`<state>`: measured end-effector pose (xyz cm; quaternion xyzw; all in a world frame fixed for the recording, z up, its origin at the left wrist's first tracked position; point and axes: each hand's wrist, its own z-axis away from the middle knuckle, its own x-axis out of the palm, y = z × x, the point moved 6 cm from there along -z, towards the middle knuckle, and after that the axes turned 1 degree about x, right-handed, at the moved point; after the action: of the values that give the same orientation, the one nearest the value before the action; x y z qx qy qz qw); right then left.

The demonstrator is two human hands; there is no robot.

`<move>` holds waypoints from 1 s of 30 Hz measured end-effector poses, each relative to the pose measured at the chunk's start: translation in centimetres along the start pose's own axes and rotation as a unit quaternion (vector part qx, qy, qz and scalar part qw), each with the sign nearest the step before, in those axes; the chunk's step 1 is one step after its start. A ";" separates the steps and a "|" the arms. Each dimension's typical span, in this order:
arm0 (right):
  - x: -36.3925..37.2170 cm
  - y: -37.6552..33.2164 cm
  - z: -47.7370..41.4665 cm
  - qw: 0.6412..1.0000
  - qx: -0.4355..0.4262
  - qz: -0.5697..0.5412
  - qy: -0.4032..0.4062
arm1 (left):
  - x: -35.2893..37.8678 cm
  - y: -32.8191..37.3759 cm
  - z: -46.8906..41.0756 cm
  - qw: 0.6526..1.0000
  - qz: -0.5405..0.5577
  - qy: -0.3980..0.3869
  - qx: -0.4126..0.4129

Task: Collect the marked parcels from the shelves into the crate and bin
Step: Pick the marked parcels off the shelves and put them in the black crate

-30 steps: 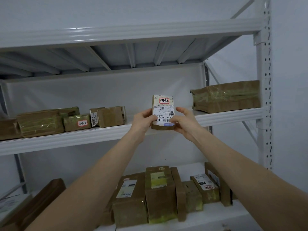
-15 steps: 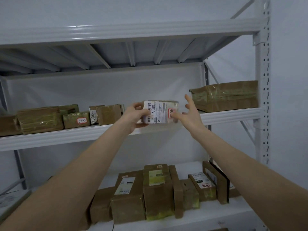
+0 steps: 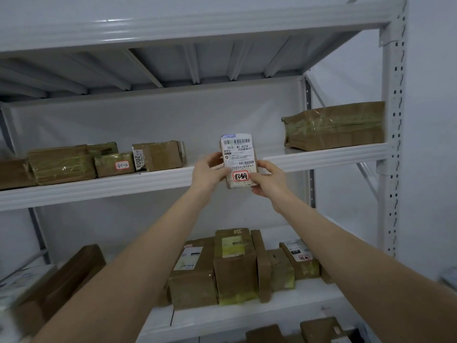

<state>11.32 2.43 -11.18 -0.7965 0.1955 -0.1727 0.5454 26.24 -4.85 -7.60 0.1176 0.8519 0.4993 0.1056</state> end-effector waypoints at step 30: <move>2.1 22.0 10.1 0.968 0.146 0.196 -0.050 | -2.9 -22.5 17.1 0.963 -0.052 0.069 -0.255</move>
<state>15.38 2.20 -35.10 -0.6624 0.2925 -0.0490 0.6880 31.92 -2.26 -35.31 0.0080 0.7066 0.7007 0.0986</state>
